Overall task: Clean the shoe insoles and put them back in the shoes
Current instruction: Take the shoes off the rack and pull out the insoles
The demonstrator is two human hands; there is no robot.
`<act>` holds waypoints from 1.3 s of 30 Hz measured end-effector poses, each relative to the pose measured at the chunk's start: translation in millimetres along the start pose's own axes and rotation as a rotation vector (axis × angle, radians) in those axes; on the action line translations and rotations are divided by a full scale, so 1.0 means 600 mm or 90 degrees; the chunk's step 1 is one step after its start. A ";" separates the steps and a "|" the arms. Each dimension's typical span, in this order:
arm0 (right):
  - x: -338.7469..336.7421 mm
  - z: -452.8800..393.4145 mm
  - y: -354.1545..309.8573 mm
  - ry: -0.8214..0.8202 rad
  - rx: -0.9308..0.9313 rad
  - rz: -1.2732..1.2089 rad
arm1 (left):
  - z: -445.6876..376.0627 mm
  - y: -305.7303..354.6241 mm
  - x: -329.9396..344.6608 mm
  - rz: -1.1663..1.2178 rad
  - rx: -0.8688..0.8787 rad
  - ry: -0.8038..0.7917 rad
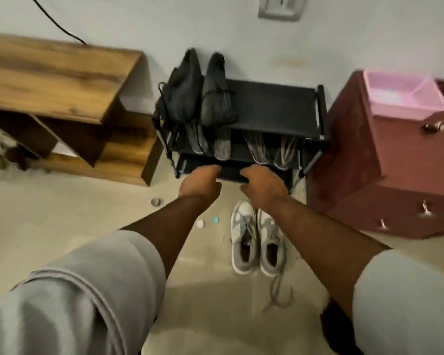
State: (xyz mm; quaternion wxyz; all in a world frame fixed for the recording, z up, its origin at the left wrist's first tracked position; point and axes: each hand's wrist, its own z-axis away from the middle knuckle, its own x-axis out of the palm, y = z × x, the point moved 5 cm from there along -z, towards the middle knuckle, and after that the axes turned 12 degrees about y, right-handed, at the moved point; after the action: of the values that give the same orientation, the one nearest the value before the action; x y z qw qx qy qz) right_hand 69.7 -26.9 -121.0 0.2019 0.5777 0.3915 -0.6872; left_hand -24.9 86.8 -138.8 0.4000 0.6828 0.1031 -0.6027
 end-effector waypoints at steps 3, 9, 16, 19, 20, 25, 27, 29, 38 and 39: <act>-0.055 -0.059 -0.050 0.074 -0.006 -0.066 | -0.051 -0.013 -0.082 0.084 -0.035 0.104; -0.032 -0.206 -0.054 0.161 0.268 -0.478 | -0.165 -0.126 -0.106 0.424 -0.289 0.171; 0.060 -0.341 0.008 -0.003 0.450 -0.732 | -0.301 -0.206 -0.062 0.723 -0.418 0.087; 0.067 -0.366 0.023 0.005 0.384 -0.654 | -0.334 -0.216 -0.052 0.719 -0.404 0.053; 0.064 -0.371 0.021 0.005 0.354 -0.643 | -0.341 -0.212 -0.053 0.716 -0.396 0.048; 0.020 -0.356 0.001 0.065 0.222 -0.611 | -0.333 -0.165 -0.082 0.740 -0.307 0.075; -0.004 -0.325 -0.004 0.110 0.160 -0.546 | -0.301 -0.159 -0.102 0.629 -0.247 0.118; -0.032 -0.268 -0.017 0.129 0.110 -0.502 | -0.245 -0.154 -0.123 0.529 -0.183 0.157; -0.029 0.150 -0.116 0.081 -0.038 -0.270 | 0.198 -0.141 -0.123 0.371 -0.161 0.197; -0.007 0.188 -0.121 0.059 -0.043 -0.244 | 0.239 -0.145 -0.108 0.359 -0.189 0.193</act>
State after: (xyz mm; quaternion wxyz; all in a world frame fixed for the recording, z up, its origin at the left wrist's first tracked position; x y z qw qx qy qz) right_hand -54.0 -70.1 -91.9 0.0681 0.5164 0.5261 -0.6723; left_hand -201.6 69.9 -109.9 0.6256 0.7006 0.0555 -0.3387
